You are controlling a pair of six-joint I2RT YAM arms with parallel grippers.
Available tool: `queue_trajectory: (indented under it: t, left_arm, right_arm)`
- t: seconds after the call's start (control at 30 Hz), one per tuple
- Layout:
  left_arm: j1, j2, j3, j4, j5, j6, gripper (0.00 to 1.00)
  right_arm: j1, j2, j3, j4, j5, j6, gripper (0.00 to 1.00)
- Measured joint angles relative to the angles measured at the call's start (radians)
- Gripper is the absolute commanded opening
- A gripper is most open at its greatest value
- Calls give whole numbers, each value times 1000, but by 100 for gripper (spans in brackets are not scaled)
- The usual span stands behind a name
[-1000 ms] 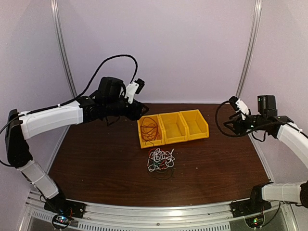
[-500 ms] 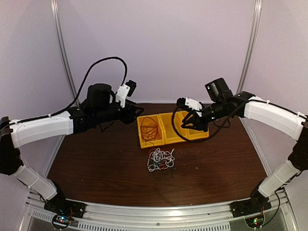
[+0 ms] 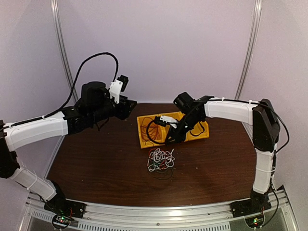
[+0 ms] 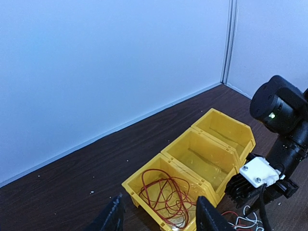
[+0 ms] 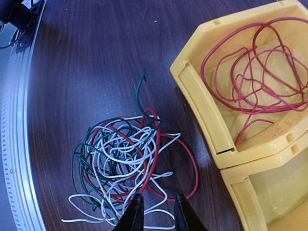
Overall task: Untangle the cables
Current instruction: Pick up one of the twisted cables from the tangled cable pile.
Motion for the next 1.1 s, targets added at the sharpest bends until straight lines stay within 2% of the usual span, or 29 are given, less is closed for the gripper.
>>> queue_trajectory:
  t: [0.63,1.1]
  left_arm:
    - [0,-10,-1,2,-33,0,52]
    - [0,-10,-1,2,-34,1,52]
  right_arm:
    - [4,167,104,-77,-82,100,26]
    - [5,204,136,-97,-101,119,29]
